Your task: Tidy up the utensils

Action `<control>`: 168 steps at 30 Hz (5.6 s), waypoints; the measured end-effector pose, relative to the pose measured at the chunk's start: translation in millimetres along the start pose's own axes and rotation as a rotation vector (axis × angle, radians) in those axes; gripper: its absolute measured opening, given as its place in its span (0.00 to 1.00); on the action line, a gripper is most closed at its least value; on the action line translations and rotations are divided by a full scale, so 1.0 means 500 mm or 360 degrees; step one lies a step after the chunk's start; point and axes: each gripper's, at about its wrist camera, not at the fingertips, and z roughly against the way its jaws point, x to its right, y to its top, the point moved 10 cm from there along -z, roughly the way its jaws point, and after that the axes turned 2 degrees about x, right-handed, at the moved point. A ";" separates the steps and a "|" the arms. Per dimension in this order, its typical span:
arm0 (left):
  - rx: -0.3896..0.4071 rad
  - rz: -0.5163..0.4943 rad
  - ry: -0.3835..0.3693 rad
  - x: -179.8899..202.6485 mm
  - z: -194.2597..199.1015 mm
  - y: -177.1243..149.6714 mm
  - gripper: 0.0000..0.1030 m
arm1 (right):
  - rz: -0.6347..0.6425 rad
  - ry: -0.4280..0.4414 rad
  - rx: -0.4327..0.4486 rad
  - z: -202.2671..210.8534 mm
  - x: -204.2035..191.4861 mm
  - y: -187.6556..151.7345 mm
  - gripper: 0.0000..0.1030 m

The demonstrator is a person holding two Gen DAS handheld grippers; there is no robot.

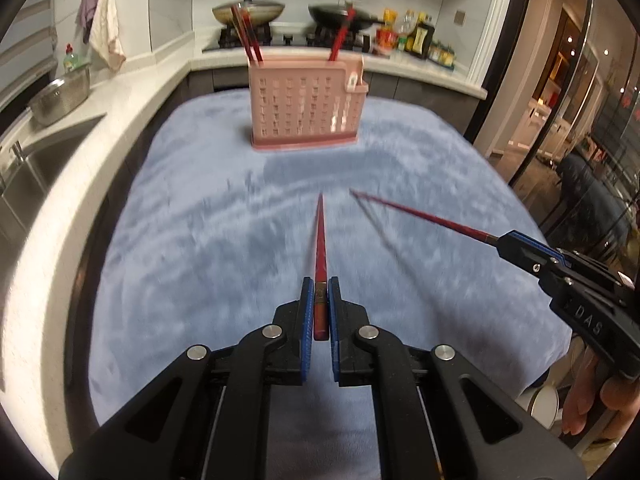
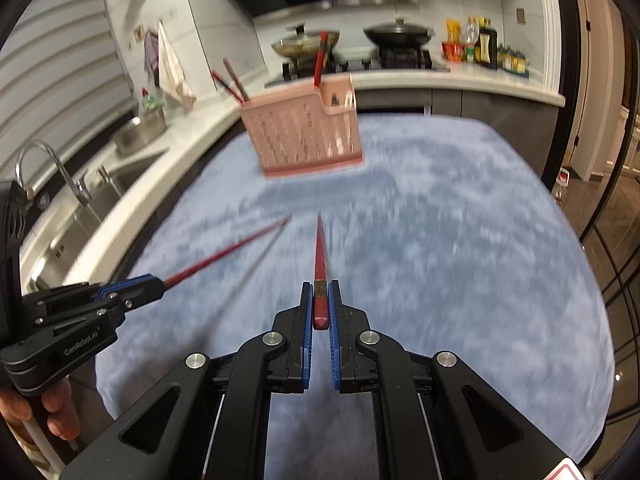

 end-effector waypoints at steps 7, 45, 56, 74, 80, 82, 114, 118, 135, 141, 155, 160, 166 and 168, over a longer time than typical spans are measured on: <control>0.0189 0.0019 -0.0011 -0.013 0.055 0.102 0.07 | -0.0030 0.0087 0.0146 0.034 -0.012 0.106 0.07; 0.0963 0.0111 0.0102 -0.098 0.144 0.689 0.07 | -0.0105 0.0225 0.0800 0.019 -0.038 0.667 0.07; 0.0918 0.0108 0.0107 -0.125 0.043 0.721 0.07 | -0.0095 0.0200 0.0690 -0.120 -0.047 0.693 0.07; 0.0686 0.0149 0.0129 -0.150 -0.113 0.682 0.07 | -0.0116 0.0137 0.0432 -0.290 -0.017 0.638 0.07; 0.0633 0.0177 0.0112 -0.153 -0.132 0.668 0.07 | -0.0108 0.0127 0.0350 -0.324 -0.017 0.615 0.07; 0.0627 0.0195 0.0098 -0.152 -0.133 0.662 0.08 | -0.0110 0.0129 0.0323 -0.331 -0.016 0.608 0.07; 0.0473 0.0157 0.0433 -0.121 -0.038 0.431 0.90 | 0.0076 -0.0044 0.0231 -0.152 -0.043 0.399 0.68; 0.0437 0.0154 0.0452 -0.118 -0.035 0.402 0.90 | 0.0071 -0.0065 0.0219 -0.140 -0.042 0.378 0.73; 0.0340 0.0137 0.0483 -0.098 -0.035 0.314 0.93 | 0.0073 -0.0182 0.0154 -0.118 -0.020 0.294 0.81; 0.0311 0.0132 0.0511 -0.104 -0.040 0.295 0.93 | 0.0010 -0.0211 0.0158 -0.111 0.002 0.285 0.81; 0.0292 0.0135 0.0553 -0.104 -0.045 0.270 0.93 | 0.0098 -0.0272 0.0196 -0.107 -0.006 0.277 0.94; 0.0287 0.0151 0.0561 -0.107 -0.045 0.266 0.93 | 0.0091 -0.0273 0.0188 -0.107 -0.005 0.275 0.94; 0.0285 0.0143 0.0568 -0.106 -0.045 0.264 0.93 | 0.0091 -0.0274 0.0174 -0.109 -0.004 0.267 0.94; 0.0282 0.0141 0.0569 -0.106 -0.045 0.263 0.93 | 0.0091 -0.0274 0.0167 -0.111 -0.005 0.264 0.94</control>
